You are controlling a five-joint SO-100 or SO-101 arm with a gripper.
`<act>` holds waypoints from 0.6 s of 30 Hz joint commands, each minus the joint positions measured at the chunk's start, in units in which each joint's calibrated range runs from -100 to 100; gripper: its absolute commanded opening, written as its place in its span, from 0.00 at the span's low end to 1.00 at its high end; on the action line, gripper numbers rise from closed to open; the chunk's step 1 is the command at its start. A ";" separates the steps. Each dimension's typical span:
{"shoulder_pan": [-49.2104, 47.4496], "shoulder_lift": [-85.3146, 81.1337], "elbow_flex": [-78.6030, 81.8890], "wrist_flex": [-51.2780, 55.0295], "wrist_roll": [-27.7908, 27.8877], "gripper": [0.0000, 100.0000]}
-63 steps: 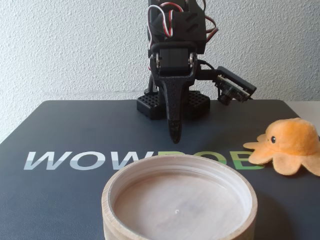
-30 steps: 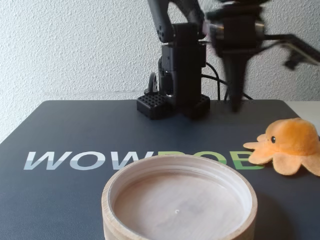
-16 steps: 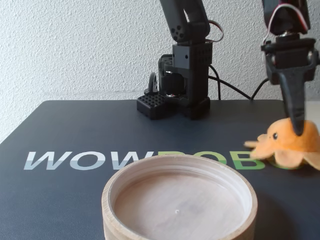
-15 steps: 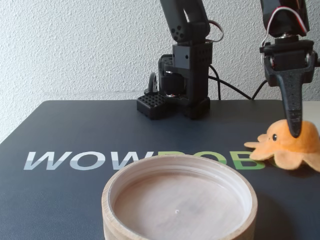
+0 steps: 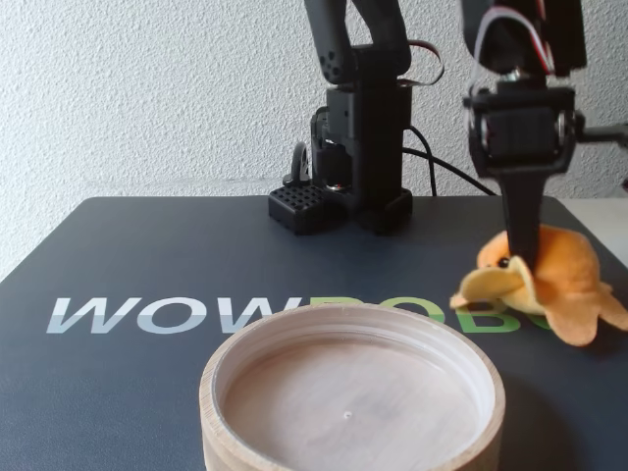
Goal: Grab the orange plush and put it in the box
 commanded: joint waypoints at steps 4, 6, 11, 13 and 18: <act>19.37 -6.10 -15.86 0.27 25.27 0.01; 24.08 -6.10 -15.13 -2.86 28.94 0.01; 30.43 -6.27 -12.14 -10.61 34.19 0.02; 29.98 -6.35 -12.05 -9.47 34.14 0.12; 29.76 -6.02 -12.05 -7.91 31.62 0.45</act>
